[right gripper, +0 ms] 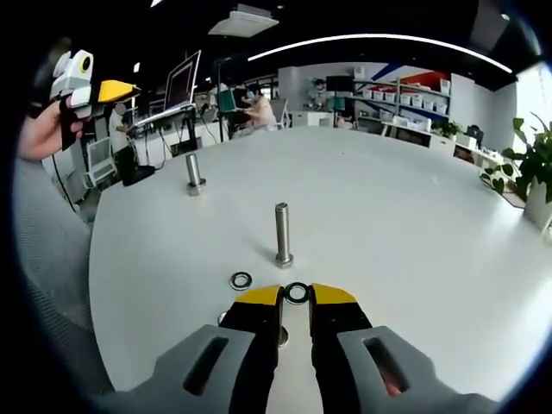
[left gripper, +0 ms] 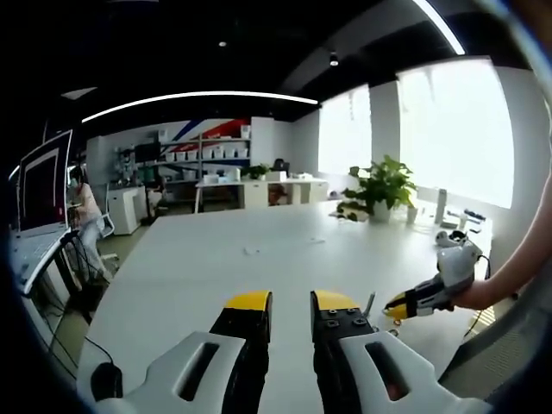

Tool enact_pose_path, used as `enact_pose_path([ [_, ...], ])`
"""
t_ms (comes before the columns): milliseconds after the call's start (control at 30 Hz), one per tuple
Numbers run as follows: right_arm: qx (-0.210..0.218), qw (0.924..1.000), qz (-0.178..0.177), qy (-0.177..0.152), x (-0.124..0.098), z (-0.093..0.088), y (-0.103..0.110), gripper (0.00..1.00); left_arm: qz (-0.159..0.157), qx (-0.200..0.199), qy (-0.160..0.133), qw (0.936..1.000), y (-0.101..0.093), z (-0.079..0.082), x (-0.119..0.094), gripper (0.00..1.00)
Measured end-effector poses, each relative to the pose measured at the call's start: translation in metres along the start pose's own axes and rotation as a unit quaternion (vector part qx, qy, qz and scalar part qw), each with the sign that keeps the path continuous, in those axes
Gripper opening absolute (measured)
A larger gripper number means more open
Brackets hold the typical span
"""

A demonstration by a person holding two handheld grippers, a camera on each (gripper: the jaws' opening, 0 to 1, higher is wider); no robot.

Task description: Place the washer onto the threaded stud by aligning its center hole with the stud, sliding it down to the base, and recovering from edge contact or off-axis alignment until the washer reaches the visible bottom stop.

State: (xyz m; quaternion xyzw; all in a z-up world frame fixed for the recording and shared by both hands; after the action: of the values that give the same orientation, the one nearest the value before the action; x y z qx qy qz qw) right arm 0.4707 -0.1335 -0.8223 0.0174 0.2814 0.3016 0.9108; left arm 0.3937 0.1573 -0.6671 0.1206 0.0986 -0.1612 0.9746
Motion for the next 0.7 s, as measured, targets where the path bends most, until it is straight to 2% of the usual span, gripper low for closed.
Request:
enact_pose_path([
  [700, -0.019, 0.9994, 0.004, -0.028, -0.013, 0.033, 0.007, 0.14, -0.002, 0.000, -0.005, 1.0000, -0.002, 0.002, 0.000, 0.16],
])
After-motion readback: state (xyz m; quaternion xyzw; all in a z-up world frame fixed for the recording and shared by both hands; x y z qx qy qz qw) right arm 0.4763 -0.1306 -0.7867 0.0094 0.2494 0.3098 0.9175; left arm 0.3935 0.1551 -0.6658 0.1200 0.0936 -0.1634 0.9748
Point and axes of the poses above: the point that each gripper's makers call its tool centre point, and the gripper's own axes: x roughly forward along the fingers, y roughly to its left, z roughly out of its top, the point moved 6 cm from there along -x, roughly backward along the fingers, and after that the axes turned 14 degrees about x, right-handed, at the moved point
